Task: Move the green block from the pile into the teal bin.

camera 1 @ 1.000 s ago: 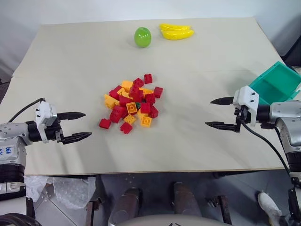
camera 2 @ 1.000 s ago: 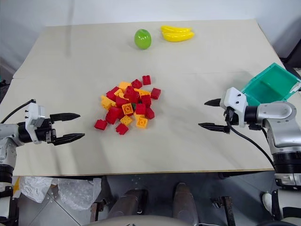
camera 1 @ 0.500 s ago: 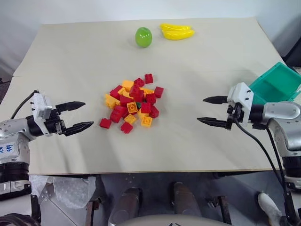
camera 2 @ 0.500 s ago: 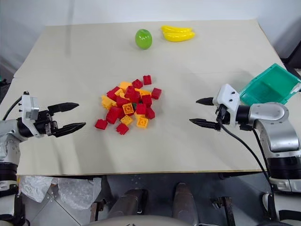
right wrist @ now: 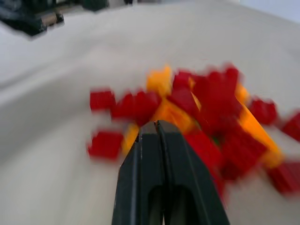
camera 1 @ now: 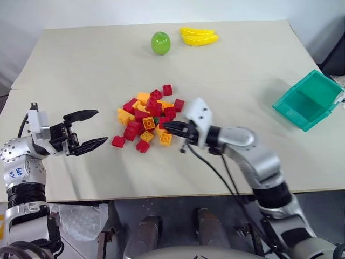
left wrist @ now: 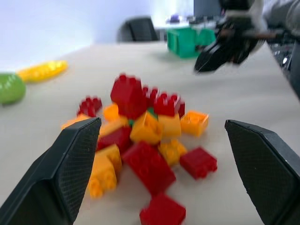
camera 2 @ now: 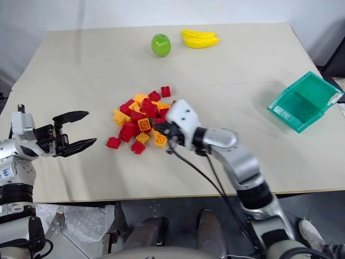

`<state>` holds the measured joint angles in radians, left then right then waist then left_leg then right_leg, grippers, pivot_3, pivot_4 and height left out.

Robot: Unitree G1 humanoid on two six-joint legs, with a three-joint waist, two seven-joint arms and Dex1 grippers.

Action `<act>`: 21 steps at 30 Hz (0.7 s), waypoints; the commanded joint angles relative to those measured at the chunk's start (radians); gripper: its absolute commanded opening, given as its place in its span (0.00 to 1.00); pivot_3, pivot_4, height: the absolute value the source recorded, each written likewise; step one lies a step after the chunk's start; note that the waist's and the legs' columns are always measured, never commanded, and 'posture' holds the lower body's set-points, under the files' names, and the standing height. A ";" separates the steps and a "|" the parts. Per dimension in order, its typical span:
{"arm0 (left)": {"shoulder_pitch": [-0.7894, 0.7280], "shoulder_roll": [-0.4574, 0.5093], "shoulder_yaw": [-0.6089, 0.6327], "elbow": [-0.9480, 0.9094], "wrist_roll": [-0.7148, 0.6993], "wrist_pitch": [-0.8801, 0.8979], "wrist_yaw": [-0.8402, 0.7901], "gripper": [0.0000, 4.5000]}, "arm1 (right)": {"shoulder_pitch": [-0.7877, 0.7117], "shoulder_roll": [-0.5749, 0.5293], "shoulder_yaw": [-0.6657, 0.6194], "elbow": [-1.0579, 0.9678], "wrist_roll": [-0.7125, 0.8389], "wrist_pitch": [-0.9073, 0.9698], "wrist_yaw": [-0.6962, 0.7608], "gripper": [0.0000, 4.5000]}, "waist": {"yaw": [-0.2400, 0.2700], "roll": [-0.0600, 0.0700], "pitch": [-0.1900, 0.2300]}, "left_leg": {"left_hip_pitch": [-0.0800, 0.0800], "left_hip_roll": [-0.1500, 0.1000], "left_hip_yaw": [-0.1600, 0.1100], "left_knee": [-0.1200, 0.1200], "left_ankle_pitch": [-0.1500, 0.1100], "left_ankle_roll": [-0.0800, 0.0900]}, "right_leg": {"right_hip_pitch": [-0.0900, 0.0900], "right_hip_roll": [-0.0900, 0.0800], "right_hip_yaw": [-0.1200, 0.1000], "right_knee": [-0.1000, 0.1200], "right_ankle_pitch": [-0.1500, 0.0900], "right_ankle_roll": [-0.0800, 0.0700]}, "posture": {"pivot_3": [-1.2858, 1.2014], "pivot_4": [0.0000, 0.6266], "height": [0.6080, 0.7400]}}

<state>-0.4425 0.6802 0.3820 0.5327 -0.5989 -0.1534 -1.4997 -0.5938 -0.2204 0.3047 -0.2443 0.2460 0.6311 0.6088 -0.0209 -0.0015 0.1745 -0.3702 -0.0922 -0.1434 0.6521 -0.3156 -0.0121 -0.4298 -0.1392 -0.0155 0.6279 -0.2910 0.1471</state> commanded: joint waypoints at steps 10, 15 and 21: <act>0.146 0.022 0.021 -0.167 -0.093 0.073 -0.067 1.00 | -0.166 0.312 0.030 0.470 -0.148 -0.174 -0.233 0.00 | -0.035 -0.001 -0.001 | 0.001 0.002 0.000 -0.002 0.000 -0.001 | -0.001 0.004 0.003 0.001 0.001 -0.001 | 0.52 0.24 1.00; 0.145 0.021 0.017 -0.166 -0.083 0.067 -0.046 1.00 | -0.275 0.355 -0.038 0.714 -0.205 -0.286 -0.363 0.00 | -0.038 -0.001 -0.001 | 0.002 0.003 0.000 -0.002 0.001 -0.002 | -0.001 0.005 0.004 0.001 0.001 -0.001 | 0.52 0.24 1.00; 0.131 0.021 0.017 -0.150 -0.072 0.050 -0.032 1.00 | -0.254 0.264 -0.095 0.696 -0.252 -0.294 -0.413 0.00 | -0.038 -0.001 -0.001 | 0.001 0.002 0.000 -0.002 0.001 -0.002 | -0.001 0.005 0.004 0.000 0.001 -0.001 | 0.52 0.24 1.00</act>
<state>-0.3052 0.6846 0.3850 0.3955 -0.6653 -0.0893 -1.5003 -0.8511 0.0496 0.2260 0.4927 0.0070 0.3479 0.2046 -0.0593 -0.0028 0.1736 -0.3691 -0.0898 -0.1434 0.6496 -0.3150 -0.0139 -0.4311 -0.1343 -0.0110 0.6281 -0.2899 0.1459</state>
